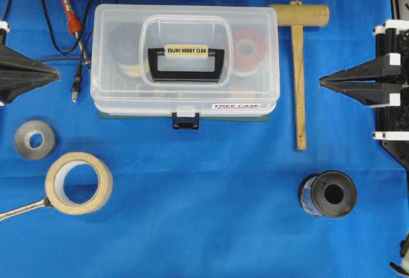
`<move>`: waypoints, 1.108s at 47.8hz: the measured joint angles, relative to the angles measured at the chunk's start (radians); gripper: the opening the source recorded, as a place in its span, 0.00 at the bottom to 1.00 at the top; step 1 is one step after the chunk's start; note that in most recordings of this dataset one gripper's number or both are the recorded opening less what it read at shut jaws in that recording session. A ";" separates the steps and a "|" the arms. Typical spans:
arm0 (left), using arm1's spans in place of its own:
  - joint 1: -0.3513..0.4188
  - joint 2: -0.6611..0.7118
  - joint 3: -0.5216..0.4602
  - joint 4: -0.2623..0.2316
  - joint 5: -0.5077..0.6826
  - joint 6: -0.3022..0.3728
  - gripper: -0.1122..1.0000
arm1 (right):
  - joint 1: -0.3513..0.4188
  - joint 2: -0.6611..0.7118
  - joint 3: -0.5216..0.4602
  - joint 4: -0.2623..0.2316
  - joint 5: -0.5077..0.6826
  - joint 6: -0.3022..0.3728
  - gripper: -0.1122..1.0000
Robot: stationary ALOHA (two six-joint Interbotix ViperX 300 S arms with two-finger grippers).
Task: Open the tool box with both arms.
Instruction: 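Move both grippers inward to the left and right sides of the lid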
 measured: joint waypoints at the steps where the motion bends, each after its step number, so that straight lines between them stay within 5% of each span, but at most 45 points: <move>1: 0.000 0.000 0.000 -0.002 0.002 0.002 0.10 | 0.000 0.000 0.000 0.000 0.000 0.000 0.10; 23: 0.133 0.017 0.014 -0.032 0.259 -0.002 0.11 | -0.084 0.084 -0.017 0.021 0.192 0.041 0.11; 26: 0.160 0.018 0.023 -0.031 0.273 -0.002 0.12 | -0.097 0.103 -0.017 0.021 0.209 0.049 0.19; 31: 0.175 0.018 0.044 -0.031 0.291 -0.002 0.32 | -0.121 0.137 -0.017 0.023 0.241 0.051 0.45; 39: 0.183 0.020 0.074 -0.032 0.336 0.011 0.77 | -0.164 0.196 -0.017 0.021 0.287 0.051 0.84; 43: 0.190 0.020 0.081 -0.032 0.351 0.011 0.89 | -0.189 0.235 -0.017 0.023 0.302 0.049 0.84; 53: 0.235 0.057 0.103 -0.032 0.353 0.014 0.87 | -0.225 0.331 -0.018 0.021 0.310 0.051 0.85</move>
